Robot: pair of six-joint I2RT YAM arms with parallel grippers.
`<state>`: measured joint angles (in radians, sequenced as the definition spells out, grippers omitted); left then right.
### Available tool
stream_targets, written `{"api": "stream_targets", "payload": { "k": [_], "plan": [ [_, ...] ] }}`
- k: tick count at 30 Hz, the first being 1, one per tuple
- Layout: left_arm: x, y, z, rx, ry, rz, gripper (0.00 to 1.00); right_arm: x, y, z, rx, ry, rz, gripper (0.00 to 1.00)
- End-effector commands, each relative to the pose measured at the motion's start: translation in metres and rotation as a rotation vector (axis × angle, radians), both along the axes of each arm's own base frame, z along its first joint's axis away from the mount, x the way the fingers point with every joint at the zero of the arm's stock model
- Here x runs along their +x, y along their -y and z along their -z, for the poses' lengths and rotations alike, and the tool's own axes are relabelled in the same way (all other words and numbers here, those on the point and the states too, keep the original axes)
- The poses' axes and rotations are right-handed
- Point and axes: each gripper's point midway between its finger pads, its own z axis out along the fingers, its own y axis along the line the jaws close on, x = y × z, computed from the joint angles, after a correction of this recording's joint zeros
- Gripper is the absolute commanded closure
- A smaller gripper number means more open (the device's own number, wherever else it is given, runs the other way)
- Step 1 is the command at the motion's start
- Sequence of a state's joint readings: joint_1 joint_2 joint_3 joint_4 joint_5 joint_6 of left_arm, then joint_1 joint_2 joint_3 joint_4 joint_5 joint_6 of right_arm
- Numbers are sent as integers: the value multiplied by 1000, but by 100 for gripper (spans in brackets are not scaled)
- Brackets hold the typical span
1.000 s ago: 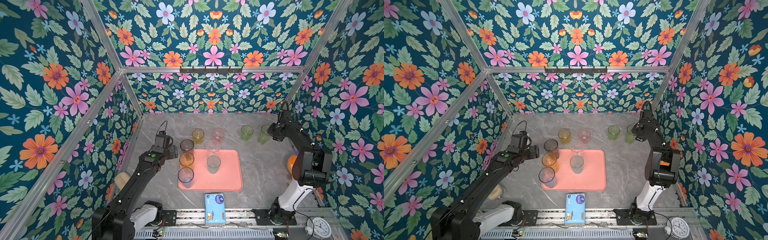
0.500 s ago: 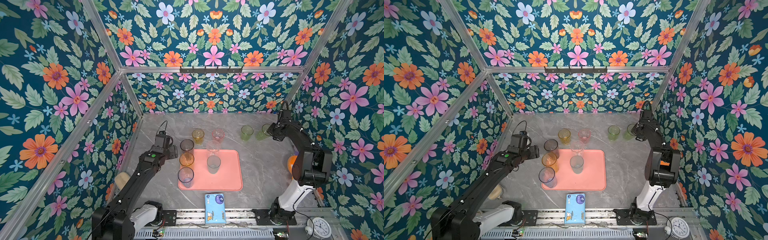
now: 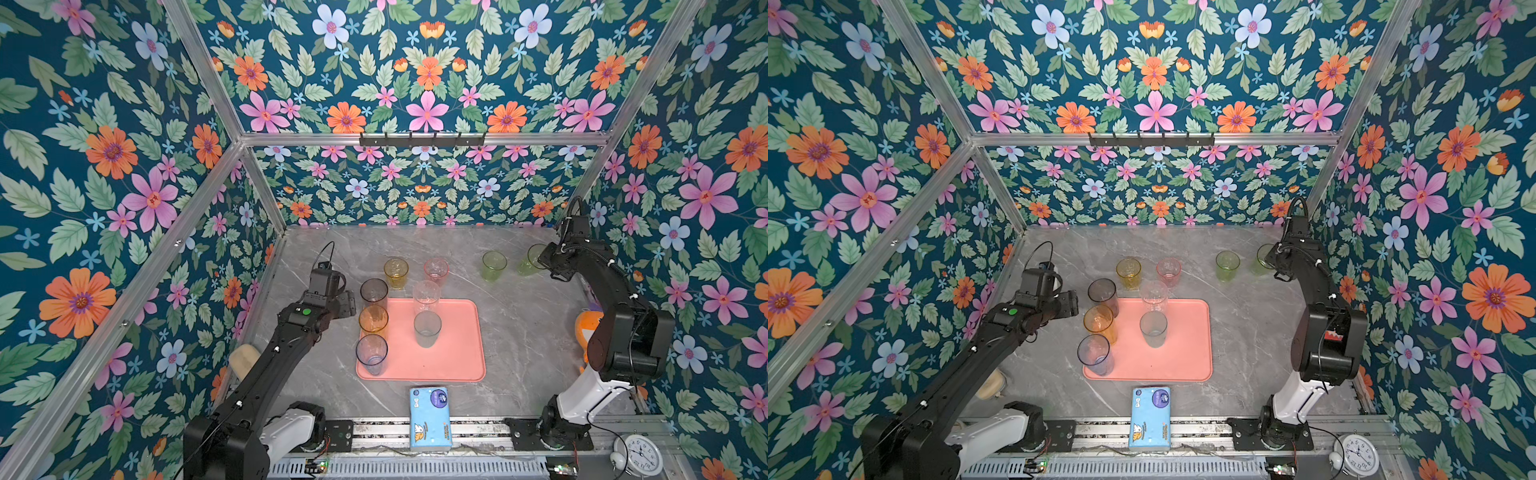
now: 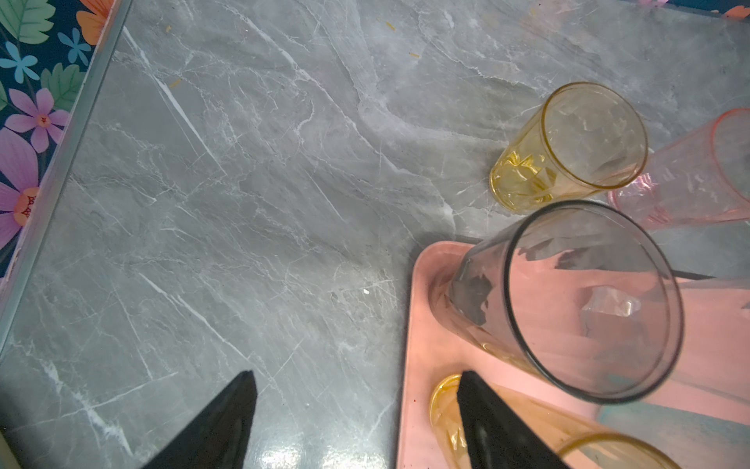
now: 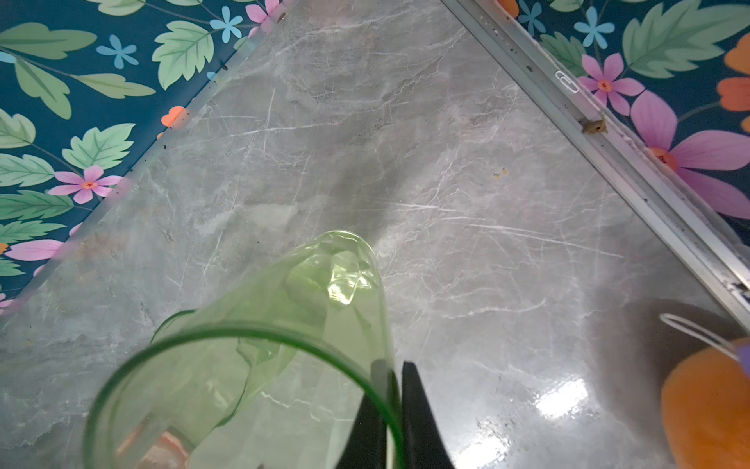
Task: Place the glasses into the tray
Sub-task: 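Lift the tall green cup with the right gripper and carry it toward the tray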
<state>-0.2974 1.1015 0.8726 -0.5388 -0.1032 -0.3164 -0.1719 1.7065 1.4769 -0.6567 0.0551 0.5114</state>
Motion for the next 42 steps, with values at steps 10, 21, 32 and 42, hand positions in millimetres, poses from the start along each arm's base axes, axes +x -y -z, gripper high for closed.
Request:
{"api": "stream_targets", "payload": {
  "k": [10,21,32,42],
  "plan": [
    [1,2,-1,-9,4,7,19,-24,-6,-38,-17,31,-36,100],
    [2,2,1,-9,-3,5,19,-51,-26,-48,15,-34,-113,100],
    [1,3,0,-7,-1,9,19,-82,-51,-71,-63,-90,-195,100],
    [1,4,-2,-14,4,14,19,-108,-91,-69,-69,-108,-317,100]
  ]
}}
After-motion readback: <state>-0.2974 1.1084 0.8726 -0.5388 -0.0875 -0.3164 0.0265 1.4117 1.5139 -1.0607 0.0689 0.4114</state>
